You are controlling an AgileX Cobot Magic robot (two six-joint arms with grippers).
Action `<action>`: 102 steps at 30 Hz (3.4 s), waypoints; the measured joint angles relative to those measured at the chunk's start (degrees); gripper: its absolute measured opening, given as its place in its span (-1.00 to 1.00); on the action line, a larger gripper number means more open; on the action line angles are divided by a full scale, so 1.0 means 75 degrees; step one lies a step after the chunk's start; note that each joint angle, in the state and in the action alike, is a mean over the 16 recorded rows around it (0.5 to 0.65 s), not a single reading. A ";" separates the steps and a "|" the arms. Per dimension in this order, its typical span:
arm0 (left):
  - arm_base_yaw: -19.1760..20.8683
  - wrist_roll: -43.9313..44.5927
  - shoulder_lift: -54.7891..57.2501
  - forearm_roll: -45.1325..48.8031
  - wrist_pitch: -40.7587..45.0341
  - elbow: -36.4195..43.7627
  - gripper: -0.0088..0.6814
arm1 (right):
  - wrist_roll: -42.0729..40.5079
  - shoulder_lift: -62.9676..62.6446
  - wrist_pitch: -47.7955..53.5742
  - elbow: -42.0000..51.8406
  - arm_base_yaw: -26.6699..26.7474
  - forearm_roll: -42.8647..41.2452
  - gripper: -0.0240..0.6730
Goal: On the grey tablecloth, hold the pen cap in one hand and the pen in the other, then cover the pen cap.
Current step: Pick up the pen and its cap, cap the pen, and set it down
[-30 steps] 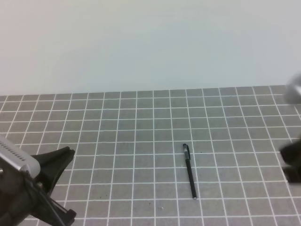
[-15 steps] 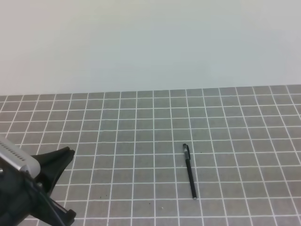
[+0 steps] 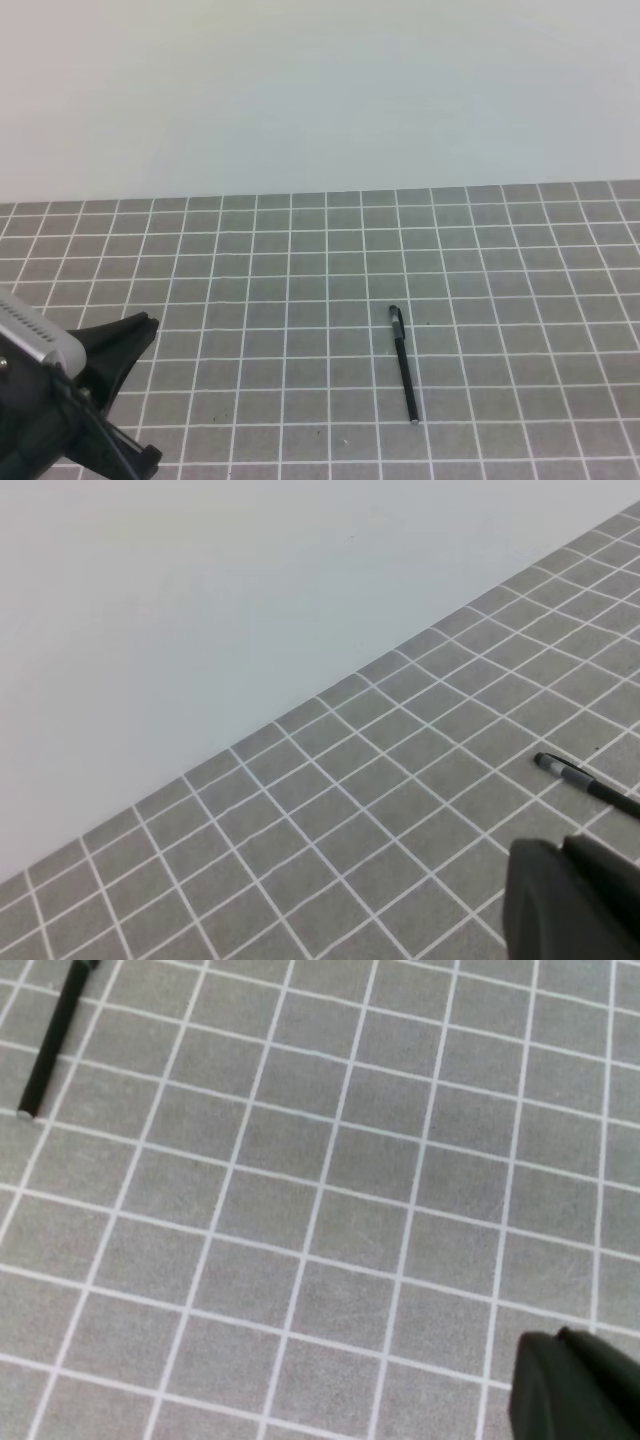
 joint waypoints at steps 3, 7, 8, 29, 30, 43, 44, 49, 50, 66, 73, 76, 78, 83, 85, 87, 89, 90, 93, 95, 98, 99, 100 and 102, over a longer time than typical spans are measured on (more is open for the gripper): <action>0.0000 0.0000 0.0000 -0.0002 0.0000 0.0000 -0.98 | -0.0086 -0.0106 -0.0044 0.0051 -0.0112 -0.0044 -0.92; 0.0000 0.0000 0.0000 -0.0004 0.0000 0.0000 -0.98 | -0.0239 -0.0435 -0.0425 0.0326 -0.0464 -0.0146 -0.92; 0.0000 0.0000 0.0000 -0.0005 0.0000 0.0001 -0.98 | -0.0279 -0.0560 -0.0589 0.0447 -0.0584 -0.0170 -0.92; 0.0000 0.0000 0.0000 -0.0011 0.0000 0.0001 -0.98 | -0.0577 -0.4464 -0.3739 0.3402 -0.3356 -0.0344 -0.92; 0.0000 0.0000 0.0000 -0.0011 0.0000 0.0001 -0.98 | -0.0577 -0.4520 -0.3744 0.3428 -0.3408 -0.0346 -0.92; -0.0005 0.0000 -0.0001 -0.0011 0.0000 0.0001 -0.98 | -0.1624 -0.4665 -0.3651 0.3537 -0.3683 0.0779 -0.92; -0.0005 0.0000 -0.0001 -0.0011 0.0000 0.0001 -0.98 | -0.1786 -0.4665 -0.3632 0.3547 -0.3731 0.0922 -0.92; -0.0003 0.0000 0.0000 -0.0011 0.0000 0.0001 -0.98 | -0.2596 -0.4714 -0.3590 0.3717 -0.3993 0.1709 -0.92; -0.0003 0.0000 0.0000 -0.0011 0.0000 0.0001 -0.98 | -0.2753 -0.4725 -0.3594 0.3766 -0.4045 0.1831 -0.92; -0.0016 0.0000 -0.0002 -0.0011 0.0000 0.0001 -0.98 | -0.3183 -0.4852 -0.3472 0.4107 -0.4406 0.2454 -0.92; -0.0020 0.0000 -0.0002 -0.0011 0.0000 0.0001 -0.98 | -0.3183 -0.4852 -0.3458 0.4104 -0.4406 0.2460 -0.92; -0.0021 0.0000 -0.0002 -0.0011 0.0000 0.0001 -0.98 | -0.3183 -0.4852 -0.3455 0.4104 -0.4406 0.2460 -0.92; -0.0021 0.0000 -0.0002 -0.0011 0.0000 0.0001 -0.98 | -0.3183 -0.4852 -0.3455 0.4085 -0.4406 0.2462 -0.92; -0.0021 0.0000 -0.0002 -0.0011 0.0000 0.0001 -0.98 | -0.3183 -0.4852 -0.3455 0.4085 -0.4406 0.2462 -0.92; -0.0021 0.0000 -0.0002 -0.0011 0.0000 0.0001 -0.98 | -0.3183 -0.4852 -0.3455 0.4085 -0.4406 0.2462 -0.92; -0.0021 0.0000 -0.0002 -0.0011 0.0000 0.0003 -0.98 | -0.3183 -0.4852 -0.3455 0.4065 -0.4406 0.2464 -0.92; -0.0021 0.0002 -0.0003 -0.0011 -0.0003 0.0023 -0.98 | -0.3183 -0.4856 -0.3454 0.4065 -0.4406 0.2464 -0.92; -0.0021 0.0003 -0.0005 -0.0011 -0.0003 0.0045 -0.98 | -0.3183 -0.4856 -0.3453 0.4065 -0.4406 0.2464 -0.92; -0.0021 0.0006 -0.0023 -0.0010 -0.0017 0.0172 -0.98 | -0.3183 -0.4861 -0.3451 0.4045 -0.4405 0.2466 -0.92; -0.0021 0.0013 -0.0047 0.0001 -0.0096 0.0329 -0.98 | -0.3183 -0.4865 -0.3449 0.4045 -0.4405 0.2466 -0.92; -0.0016 0.0052 -0.0103 0.0022 -0.0491 0.0664 -0.98 | -0.3183 -0.4873 -0.3447 0.4026 -0.4405 0.2469 -0.92; -0.0011 0.0080 -0.0132 0.0020 -0.0715 0.0801 -0.98 | -0.3183 -0.4872 -0.3446 0.4026 -0.4405 0.2469 -0.92; -0.0002 0.0117 -0.0169 0.0005 -0.0987 0.0953 -0.98 | -0.3183 -0.4876 -0.3446 0.4026 -0.4405 0.2469 -0.92; 0.0032 0.0201 -0.0268 -0.0079 -0.1641 0.1291 -0.98 | -0.3183 -0.4874 -0.3444 0.4026 -0.4405 0.2469 -0.92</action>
